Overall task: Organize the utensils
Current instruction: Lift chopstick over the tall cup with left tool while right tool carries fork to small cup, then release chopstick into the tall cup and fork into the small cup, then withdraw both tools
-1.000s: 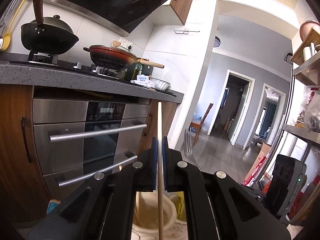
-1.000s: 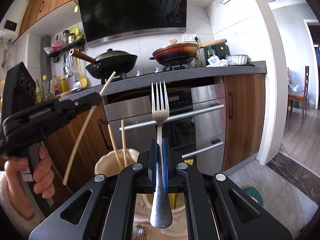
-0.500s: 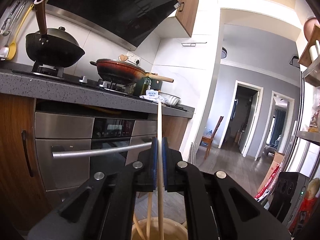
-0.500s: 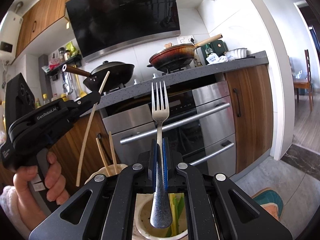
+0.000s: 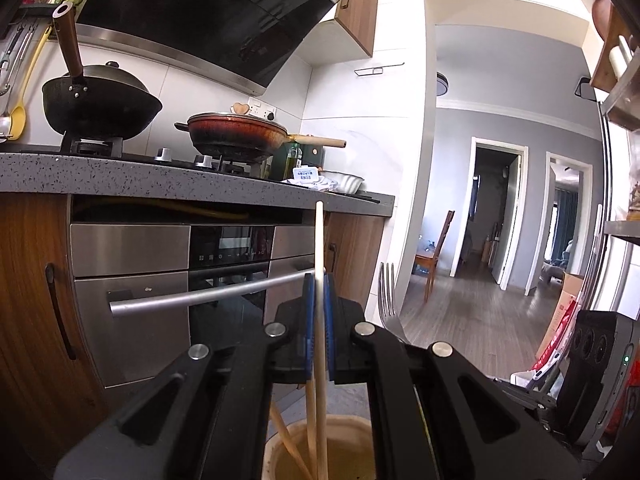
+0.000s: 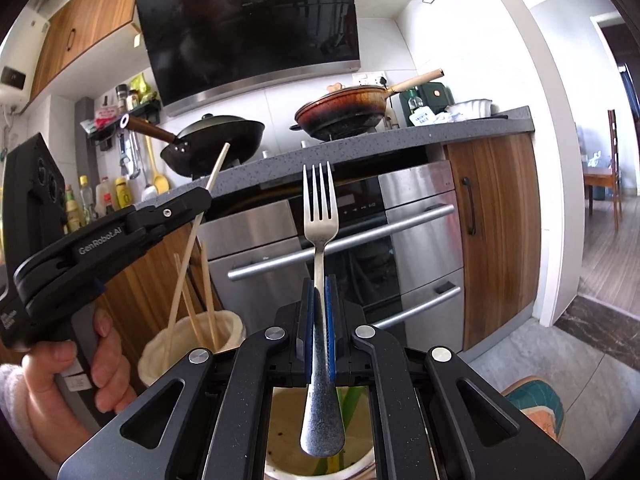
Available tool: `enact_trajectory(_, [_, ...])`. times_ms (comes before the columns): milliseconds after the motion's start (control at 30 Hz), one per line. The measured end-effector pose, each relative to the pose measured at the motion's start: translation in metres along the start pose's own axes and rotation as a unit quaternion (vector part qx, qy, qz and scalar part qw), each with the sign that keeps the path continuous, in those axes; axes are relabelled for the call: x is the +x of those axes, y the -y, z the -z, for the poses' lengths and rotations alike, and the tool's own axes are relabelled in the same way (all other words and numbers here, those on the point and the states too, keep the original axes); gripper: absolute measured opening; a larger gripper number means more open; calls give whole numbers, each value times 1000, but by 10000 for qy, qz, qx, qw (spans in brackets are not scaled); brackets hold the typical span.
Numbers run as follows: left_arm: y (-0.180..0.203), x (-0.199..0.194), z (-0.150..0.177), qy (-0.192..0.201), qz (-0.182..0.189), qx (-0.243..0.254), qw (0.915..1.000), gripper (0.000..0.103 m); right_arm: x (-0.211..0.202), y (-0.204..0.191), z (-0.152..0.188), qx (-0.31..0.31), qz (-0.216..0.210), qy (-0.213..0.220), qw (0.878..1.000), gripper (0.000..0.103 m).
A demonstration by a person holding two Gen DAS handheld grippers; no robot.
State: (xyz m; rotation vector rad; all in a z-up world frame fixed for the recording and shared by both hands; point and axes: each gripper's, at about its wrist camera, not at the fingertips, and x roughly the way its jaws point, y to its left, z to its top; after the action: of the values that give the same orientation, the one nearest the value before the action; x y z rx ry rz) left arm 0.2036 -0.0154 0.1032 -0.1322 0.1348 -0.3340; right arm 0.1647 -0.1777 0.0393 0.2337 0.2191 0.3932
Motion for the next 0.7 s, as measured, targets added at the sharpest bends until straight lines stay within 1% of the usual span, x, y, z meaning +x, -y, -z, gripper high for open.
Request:
enact_trajectory(67, [0,-4,3,-11,18,45,10000,5,-1,1,2,-14,23,-13,10000,6])
enact_trajectory(300, [4,-28,16,-26,-5,443,9990,5,-9,2,6,-84,62,-11,9999,6])
enact_trajectory(467, [-7,-35,24,-276,56,258,9993,5,-17,1,10,-149,58,-1,9999,6])
enact_trajectory(567, [-12,-39,28,-322,53,188,9993,5,-18,0,10,-167,80,5,9998,6])
enact_trajectory(700, [-13,-45,30,-347,66,242,9991,5,-25,0,10,-192,139,56,9997,6])
